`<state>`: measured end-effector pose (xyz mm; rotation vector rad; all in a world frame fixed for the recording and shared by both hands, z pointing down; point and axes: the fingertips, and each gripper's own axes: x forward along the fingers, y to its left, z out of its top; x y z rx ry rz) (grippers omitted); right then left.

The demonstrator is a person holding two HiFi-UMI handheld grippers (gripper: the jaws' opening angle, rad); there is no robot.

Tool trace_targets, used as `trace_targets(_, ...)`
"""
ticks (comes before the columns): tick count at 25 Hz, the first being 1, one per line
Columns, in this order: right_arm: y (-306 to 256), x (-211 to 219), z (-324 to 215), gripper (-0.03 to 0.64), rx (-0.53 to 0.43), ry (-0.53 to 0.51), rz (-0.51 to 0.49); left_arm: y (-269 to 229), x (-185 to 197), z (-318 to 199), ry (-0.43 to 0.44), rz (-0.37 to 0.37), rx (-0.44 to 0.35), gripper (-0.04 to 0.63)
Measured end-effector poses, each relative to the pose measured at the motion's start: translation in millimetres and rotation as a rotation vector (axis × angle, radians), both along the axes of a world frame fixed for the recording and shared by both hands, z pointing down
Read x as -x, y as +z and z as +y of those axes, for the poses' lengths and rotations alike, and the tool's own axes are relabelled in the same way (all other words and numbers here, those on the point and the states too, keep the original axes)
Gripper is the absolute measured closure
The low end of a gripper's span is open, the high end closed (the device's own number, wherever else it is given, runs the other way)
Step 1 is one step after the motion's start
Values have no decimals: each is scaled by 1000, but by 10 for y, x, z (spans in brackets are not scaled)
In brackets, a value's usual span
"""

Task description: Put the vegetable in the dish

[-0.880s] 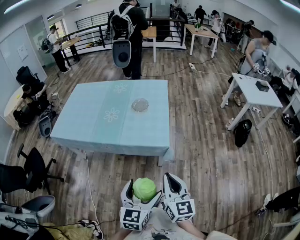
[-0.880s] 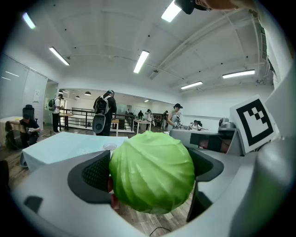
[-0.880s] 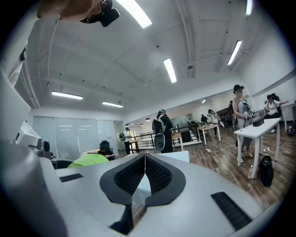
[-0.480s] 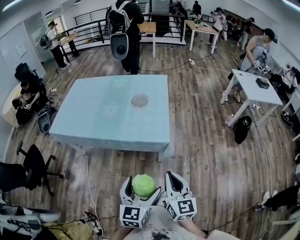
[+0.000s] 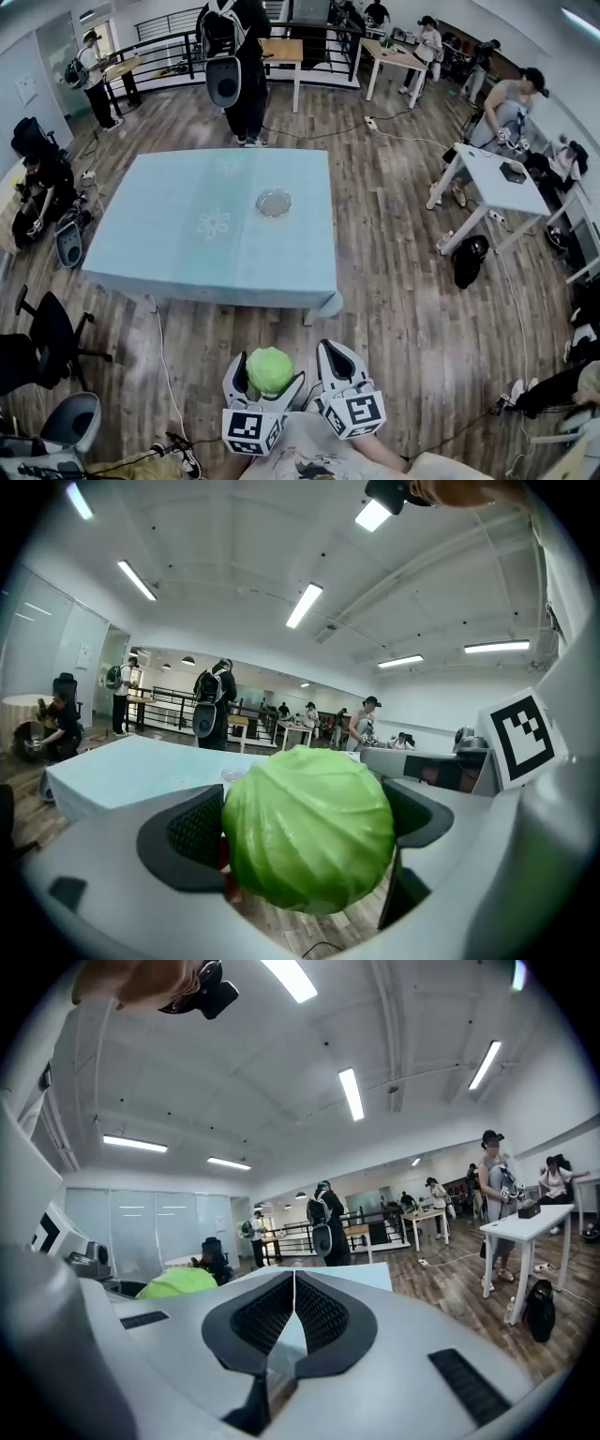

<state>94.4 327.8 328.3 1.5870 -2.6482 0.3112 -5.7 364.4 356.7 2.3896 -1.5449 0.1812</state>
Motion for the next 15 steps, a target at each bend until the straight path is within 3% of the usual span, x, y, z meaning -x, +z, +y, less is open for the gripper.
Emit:
trace_targets(8,-135,532,-250,592,-48,54,0,-166,516,-263,22,24,-49,60)
trace_targets(15,-5,740,-380,592,-9,75,22,-48,763,-398,35,44,-12,60)
